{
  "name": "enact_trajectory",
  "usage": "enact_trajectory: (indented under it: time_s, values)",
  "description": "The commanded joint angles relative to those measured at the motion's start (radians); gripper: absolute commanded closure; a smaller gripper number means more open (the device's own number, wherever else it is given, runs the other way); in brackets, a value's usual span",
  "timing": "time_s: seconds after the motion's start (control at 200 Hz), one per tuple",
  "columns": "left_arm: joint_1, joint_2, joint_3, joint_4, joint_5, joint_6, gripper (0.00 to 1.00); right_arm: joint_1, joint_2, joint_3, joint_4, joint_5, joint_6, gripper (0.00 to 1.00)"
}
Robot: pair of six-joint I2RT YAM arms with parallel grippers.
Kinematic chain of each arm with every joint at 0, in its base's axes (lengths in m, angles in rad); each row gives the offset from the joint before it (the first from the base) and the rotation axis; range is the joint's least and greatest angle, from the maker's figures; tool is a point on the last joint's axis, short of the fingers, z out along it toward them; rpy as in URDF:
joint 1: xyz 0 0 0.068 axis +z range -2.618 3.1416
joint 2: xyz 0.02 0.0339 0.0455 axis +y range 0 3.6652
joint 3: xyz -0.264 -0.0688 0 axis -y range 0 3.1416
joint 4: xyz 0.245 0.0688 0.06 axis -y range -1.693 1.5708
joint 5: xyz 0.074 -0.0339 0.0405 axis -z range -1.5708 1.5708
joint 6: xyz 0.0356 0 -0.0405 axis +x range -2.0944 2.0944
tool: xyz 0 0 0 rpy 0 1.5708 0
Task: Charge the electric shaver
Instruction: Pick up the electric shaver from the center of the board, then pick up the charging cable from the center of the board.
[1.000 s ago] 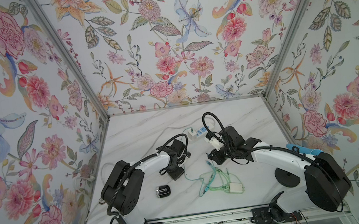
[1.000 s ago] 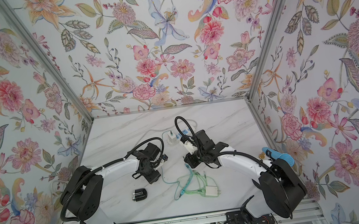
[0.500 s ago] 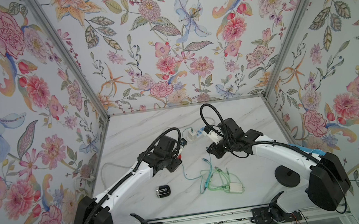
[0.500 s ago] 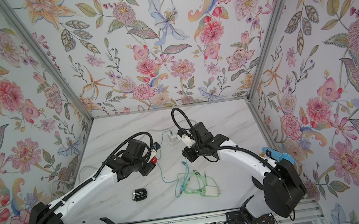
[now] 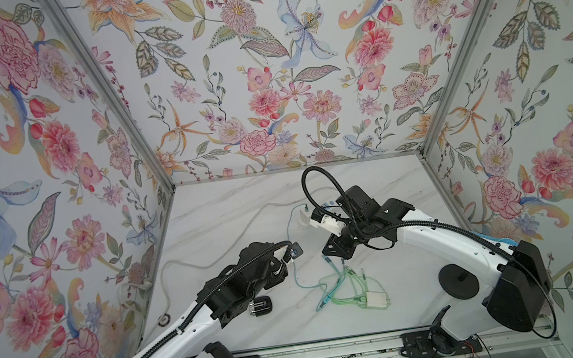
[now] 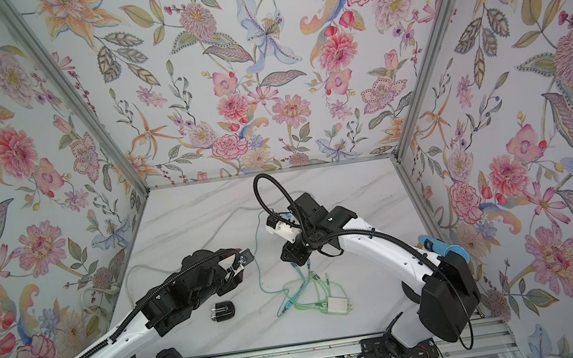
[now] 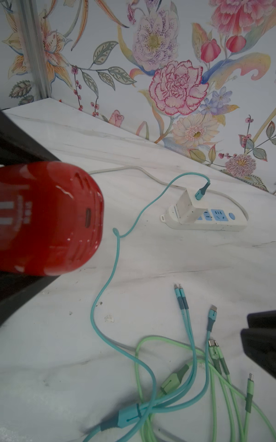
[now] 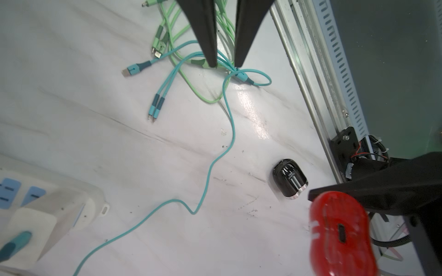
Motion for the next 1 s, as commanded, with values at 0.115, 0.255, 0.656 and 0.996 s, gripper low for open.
enact_trajectory:
  time_s: [0.115,0.255,0.656,0.996]
  values:
    - [-0.004,-0.037,-0.076,0.092,-0.052,0.02,1.0,-0.048,0.084,-0.11,0.128,0.113,0.124,0.74]
    - [-0.004,-0.052,-0.095,0.111,-0.064,0.006,1.0,-0.047,0.191,-0.093,0.142,0.171,0.134,0.73]
    - [-0.003,-0.065,-0.162,0.205,-0.092,-0.052,1.0,-0.049,0.244,-0.152,0.228,0.322,0.389,0.77]
    - [0.001,-0.045,-0.185,0.254,-0.079,-0.077,1.0,0.029,0.288,-0.101,0.246,0.268,0.321,0.78]
